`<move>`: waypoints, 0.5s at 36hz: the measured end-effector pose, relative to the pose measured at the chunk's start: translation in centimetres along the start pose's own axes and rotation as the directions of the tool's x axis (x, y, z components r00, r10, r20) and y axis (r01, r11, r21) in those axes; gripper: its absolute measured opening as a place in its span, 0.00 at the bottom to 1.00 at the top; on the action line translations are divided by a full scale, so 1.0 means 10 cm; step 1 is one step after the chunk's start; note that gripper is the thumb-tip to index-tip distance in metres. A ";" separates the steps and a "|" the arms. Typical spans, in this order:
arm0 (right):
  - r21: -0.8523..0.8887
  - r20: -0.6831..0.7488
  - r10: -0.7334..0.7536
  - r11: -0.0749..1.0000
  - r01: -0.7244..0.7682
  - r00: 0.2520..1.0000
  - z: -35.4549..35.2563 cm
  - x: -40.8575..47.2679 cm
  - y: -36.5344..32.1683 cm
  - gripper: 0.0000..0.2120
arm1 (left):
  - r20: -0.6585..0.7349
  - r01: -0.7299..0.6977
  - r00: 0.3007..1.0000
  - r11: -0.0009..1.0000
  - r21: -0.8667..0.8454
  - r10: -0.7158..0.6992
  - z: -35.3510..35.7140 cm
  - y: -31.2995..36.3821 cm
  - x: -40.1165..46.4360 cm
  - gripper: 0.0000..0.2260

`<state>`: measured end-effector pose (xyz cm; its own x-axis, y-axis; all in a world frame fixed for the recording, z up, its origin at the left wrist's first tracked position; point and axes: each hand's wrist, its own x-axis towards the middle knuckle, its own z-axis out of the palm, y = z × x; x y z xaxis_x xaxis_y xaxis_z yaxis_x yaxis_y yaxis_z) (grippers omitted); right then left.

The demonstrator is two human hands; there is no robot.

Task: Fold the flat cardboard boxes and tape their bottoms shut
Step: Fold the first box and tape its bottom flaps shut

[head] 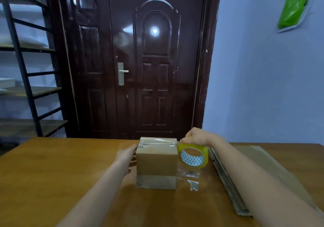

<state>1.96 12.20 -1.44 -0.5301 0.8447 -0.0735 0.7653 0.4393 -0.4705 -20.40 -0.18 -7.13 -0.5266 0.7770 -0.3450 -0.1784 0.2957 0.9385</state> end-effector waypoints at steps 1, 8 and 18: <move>0.002 0.002 -0.003 1.000 0.003 1.000 0.00 0.00 0.00 0.17 | 0.016 0.024 1.000 1.000 0.017 -0.025 -0.01 -0.02 0.03 0.12; 0.016 0.000 -0.004 1.000 0.004 1.000 0.02 0.02 0.02 0.17 | 0.000 -0.014 1.000 1.000 0.022 0.014 -0.01 -0.19 0.19 0.14; 0.024 -0.001 0.003 1.000 -0.003 1.000 0.01 -0.02 0.03 0.16 | -0.142 -0.503 0.853 0.864 0.034 0.502 0.01 0.06 0.11 0.11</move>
<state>2.24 12.18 -1.61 -0.5275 0.8464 -0.0738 0.7579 0.4296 -0.4910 -21.03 0.87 -6.94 -0.6566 0.7326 0.1796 0.1390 -0.1165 0.9834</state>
